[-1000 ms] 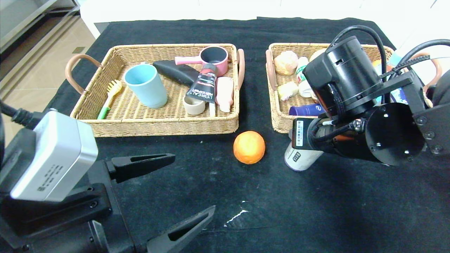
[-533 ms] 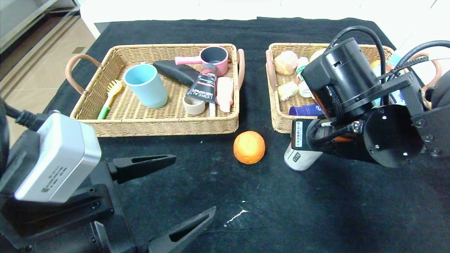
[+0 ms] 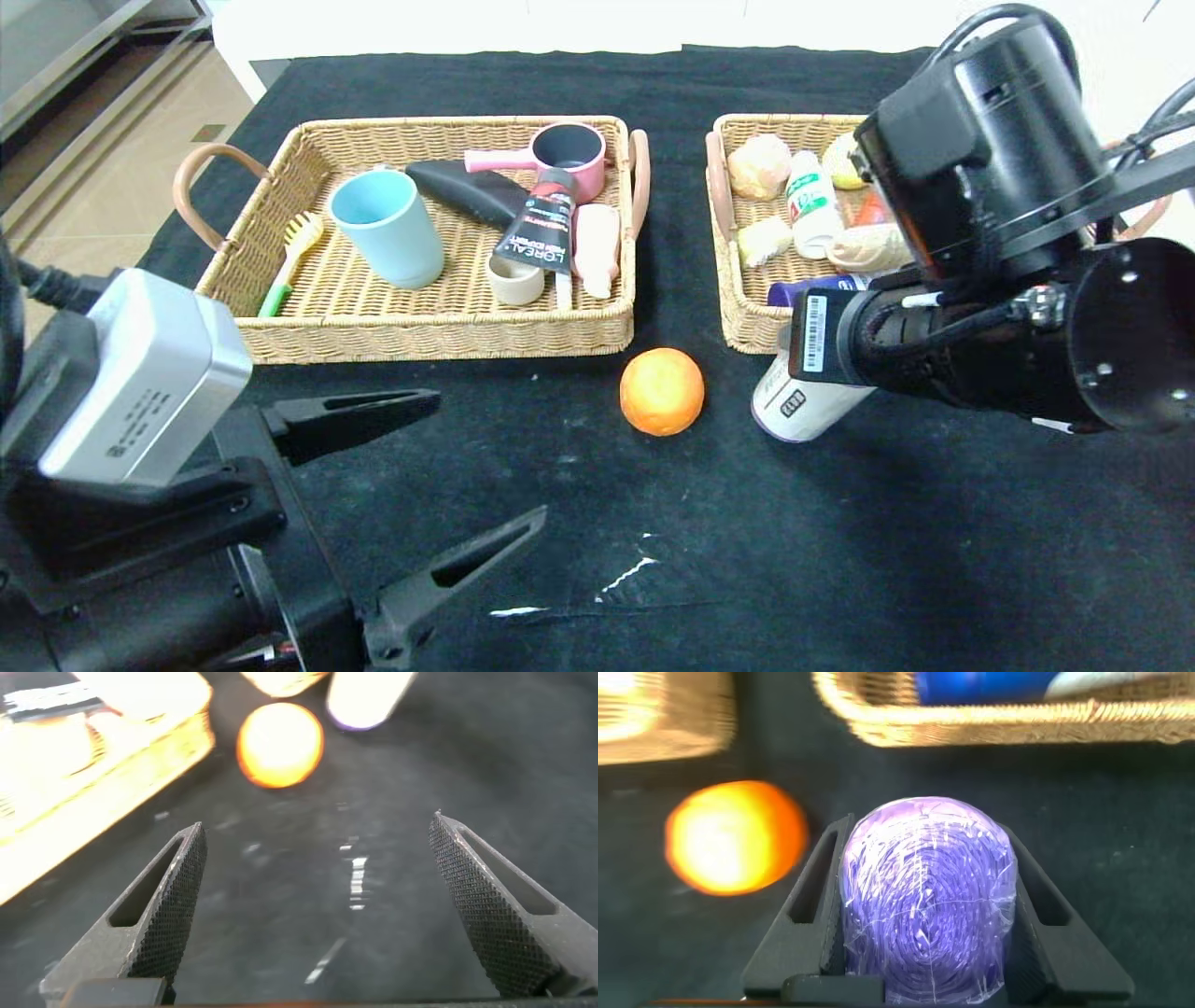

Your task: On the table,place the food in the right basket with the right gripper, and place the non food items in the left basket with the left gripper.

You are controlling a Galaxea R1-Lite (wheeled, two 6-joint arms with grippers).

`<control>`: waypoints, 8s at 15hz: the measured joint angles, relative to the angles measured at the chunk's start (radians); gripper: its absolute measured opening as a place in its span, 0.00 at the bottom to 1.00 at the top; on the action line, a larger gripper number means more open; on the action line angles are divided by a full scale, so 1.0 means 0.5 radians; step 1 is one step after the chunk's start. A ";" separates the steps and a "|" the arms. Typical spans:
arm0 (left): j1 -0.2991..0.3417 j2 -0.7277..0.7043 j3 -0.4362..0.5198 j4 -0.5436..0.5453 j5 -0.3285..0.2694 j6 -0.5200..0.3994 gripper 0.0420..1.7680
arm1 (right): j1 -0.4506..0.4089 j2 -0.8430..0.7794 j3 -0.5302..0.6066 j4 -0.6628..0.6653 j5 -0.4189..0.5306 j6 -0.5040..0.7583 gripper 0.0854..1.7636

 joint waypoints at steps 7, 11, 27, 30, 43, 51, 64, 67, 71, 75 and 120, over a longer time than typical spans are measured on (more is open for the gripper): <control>0.366 -0.003 -0.177 0.164 -0.006 -0.005 0.97 | 0.267 -0.190 -0.012 0.005 0.385 0.011 0.50; 0.401 -0.029 -0.195 0.168 -0.005 -0.003 0.97 | 0.284 -0.219 -0.009 -0.001 0.903 0.049 0.50; 0.432 -0.195 -0.299 0.391 0.016 0.023 0.97 | 0.316 0.275 -0.018 -0.805 0.920 0.018 0.49; 0.431 -0.203 -0.301 0.391 0.015 0.023 0.97 | 0.340 0.329 0.022 -0.928 0.855 -0.046 0.49; 0.419 -0.190 -0.286 0.391 -0.003 0.030 0.97 | 0.333 0.563 0.049 -1.306 0.558 -0.252 0.49; 0.400 -0.180 -0.274 0.391 -0.004 0.051 0.97 | 0.339 0.568 0.045 -1.306 0.512 -0.256 0.49; 0.386 -0.163 -0.263 0.390 -0.003 0.051 0.97 | 0.348 0.560 0.058 -1.309 0.483 -0.254 0.80; 0.386 -0.163 -0.261 0.390 -0.003 0.051 0.97 | 0.371 0.529 0.088 -1.317 0.479 -0.254 0.85; 0.386 -0.153 -0.260 0.388 -0.001 0.051 0.97 | 0.402 0.467 0.155 -1.391 0.483 -0.250 0.90; 0.386 -0.146 -0.258 0.389 0.002 0.052 0.97 | 0.412 0.377 0.337 -1.541 0.482 -0.253 0.92; 0.333 -0.111 -0.224 0.384 0.012 0.069 0.97 | 0.100 0.455 1.007 -2.427 0.229 -1.105 0.64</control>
